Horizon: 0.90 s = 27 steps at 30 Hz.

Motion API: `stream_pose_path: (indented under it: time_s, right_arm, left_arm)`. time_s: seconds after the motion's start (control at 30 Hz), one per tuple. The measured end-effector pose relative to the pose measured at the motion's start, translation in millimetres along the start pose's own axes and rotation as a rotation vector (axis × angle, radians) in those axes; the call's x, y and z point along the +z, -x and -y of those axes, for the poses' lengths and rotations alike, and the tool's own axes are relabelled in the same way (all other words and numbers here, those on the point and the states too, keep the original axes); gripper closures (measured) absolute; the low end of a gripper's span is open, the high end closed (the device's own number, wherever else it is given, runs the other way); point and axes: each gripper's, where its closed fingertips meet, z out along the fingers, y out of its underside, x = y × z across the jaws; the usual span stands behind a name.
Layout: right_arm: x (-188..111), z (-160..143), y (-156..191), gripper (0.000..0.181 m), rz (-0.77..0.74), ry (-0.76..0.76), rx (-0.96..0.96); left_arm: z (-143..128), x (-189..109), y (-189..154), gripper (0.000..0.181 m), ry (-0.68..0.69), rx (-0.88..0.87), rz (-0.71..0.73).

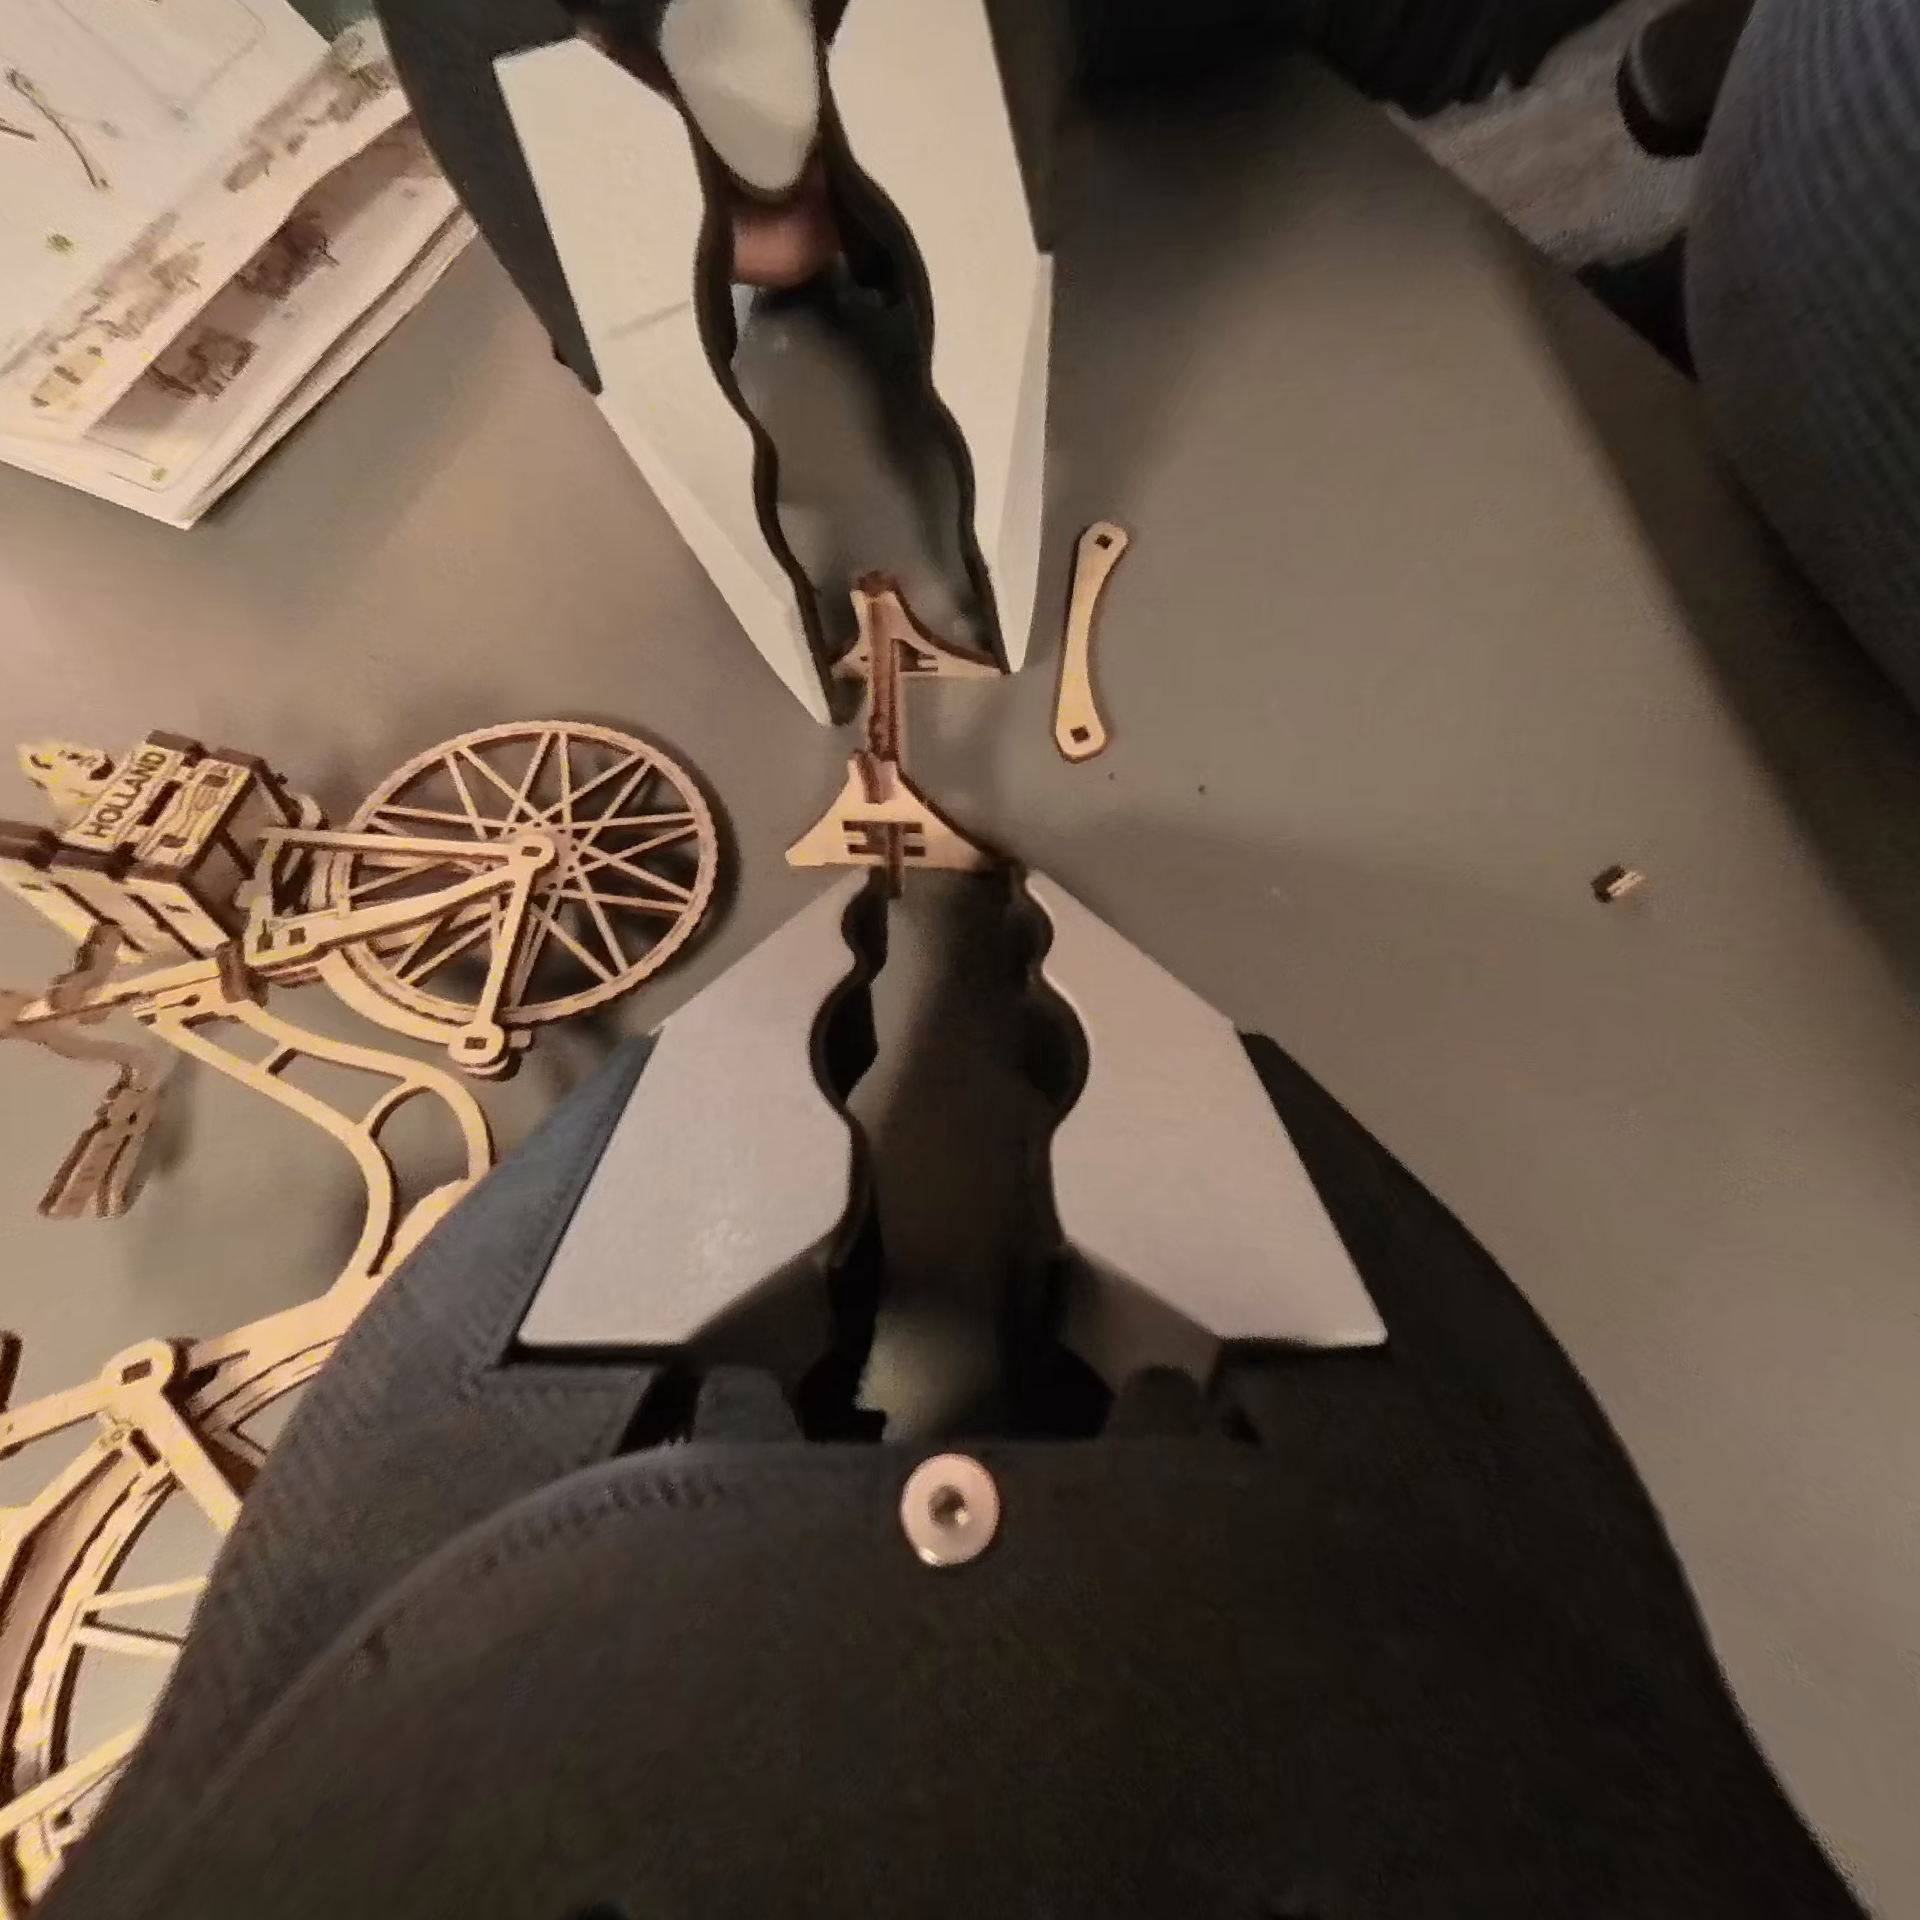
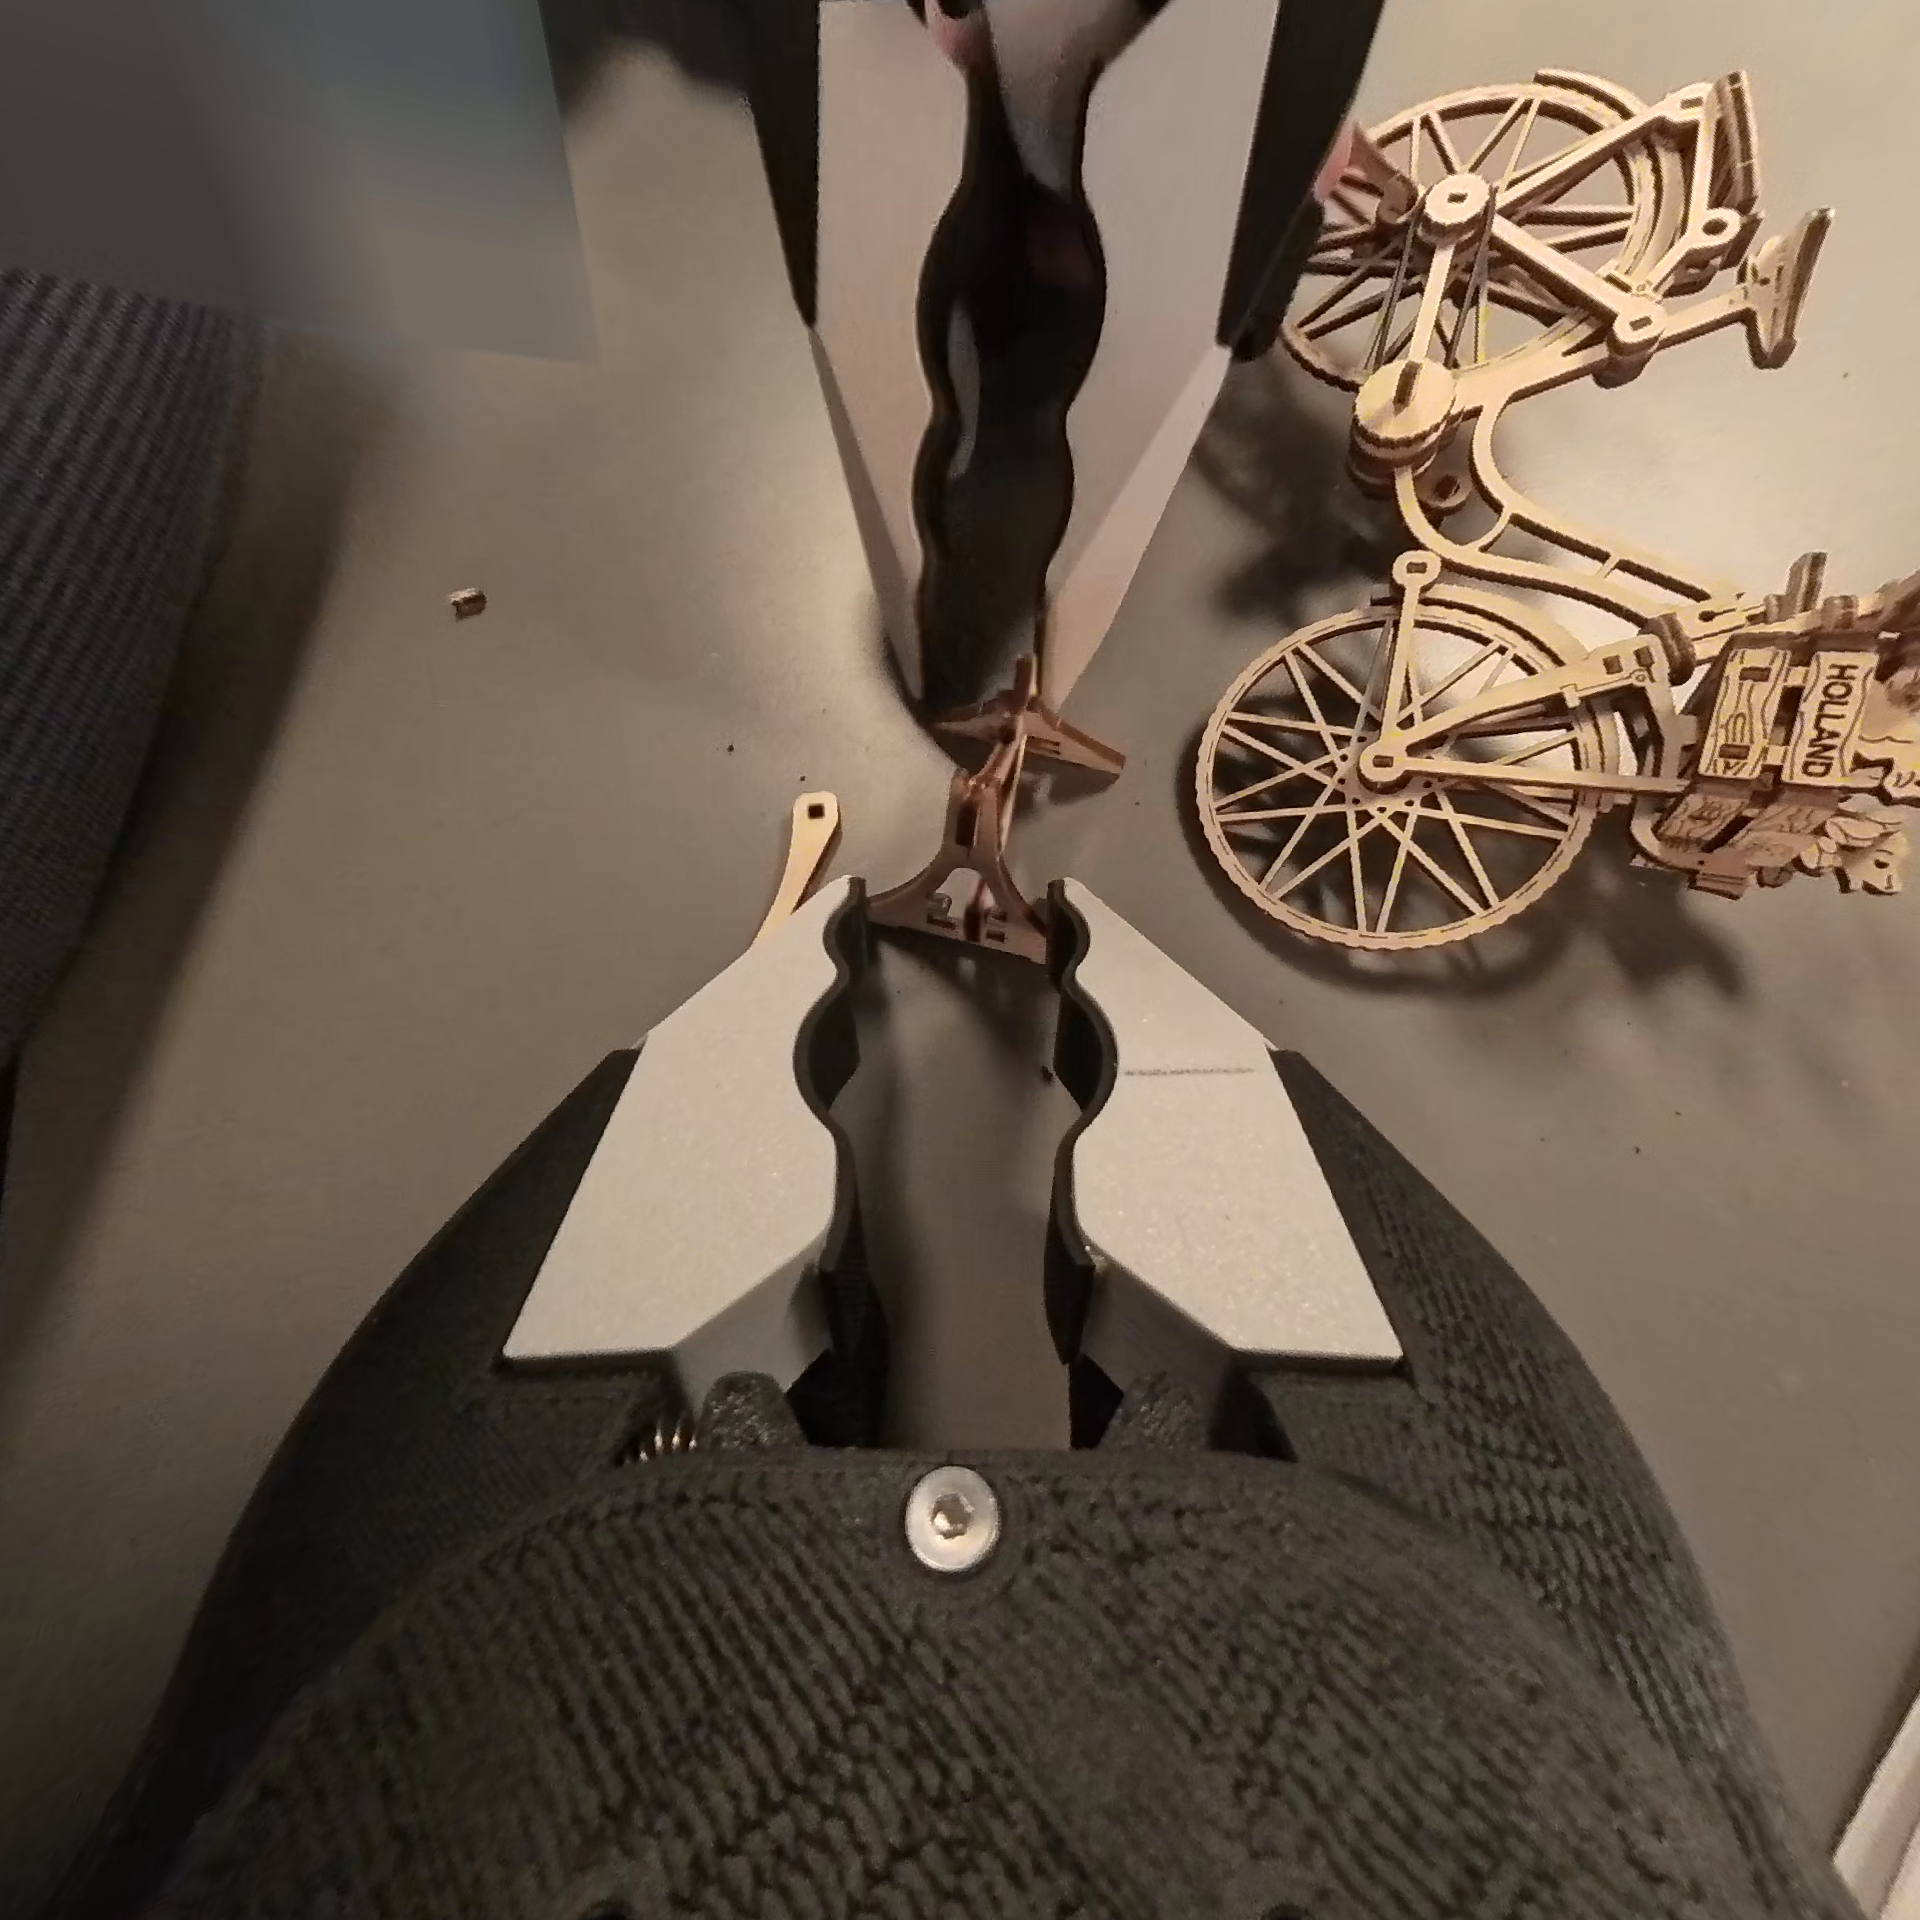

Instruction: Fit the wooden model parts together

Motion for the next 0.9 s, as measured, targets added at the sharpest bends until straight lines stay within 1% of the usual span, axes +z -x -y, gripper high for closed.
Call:
stream_pose_path:
  time_s: [0.1, 0.23, 0.3, 0.47, 0.73, 0.83, 0.9]
  right_arm:
    - [-0.1, -0.1, -0.1, 0.148, -0.001, 0.0, -0.001]
    - [0.1, 0.0, 0.0, 0.148, -0.003, 0.001, -0.003]
    - [0.6, 0.5, 0.2, 0.148, -0.002, 0.001, -0.004]
    - [2.3, 1.8, 1.4, 0.149, 0.003, 0.001, -0.008]
    - [3.3, 2.5, 2.2, 0.149, 0.008, 0.001, -0.011]
    - [3.4, 2.6, 3.4, 0.148, 0.014, 0.001, -0.015]
    - [2.6, 2.0, 3.9, 0.148, 0.017, 0.001, -0.016]
  left_arm:
    - [-0.1, -0.4, 1.9, 0.15, -0.001, -0.013, 0.009]
    - [-0.8, -0.5, 10.0, 0.126, 0.002, -0.061, 0.043]
    - [-1.1, -0.2, 11.0, 0.123, 0.004, -0.074, 0.042]
    - [0.6, 0.8, 8.5, 0.121, 0.001, -0.074, 0.016]
    - [2.5, 4.2, 2.1, 0.13, 0.007, -0.056, -0.039]
    - [2.1, 3.4, 4.1, 0.14, 0.006, -0.07, -0.031]
    - [2.1, 3.2, 3.8, 0.14, 0.006, -0.067, -0.03]
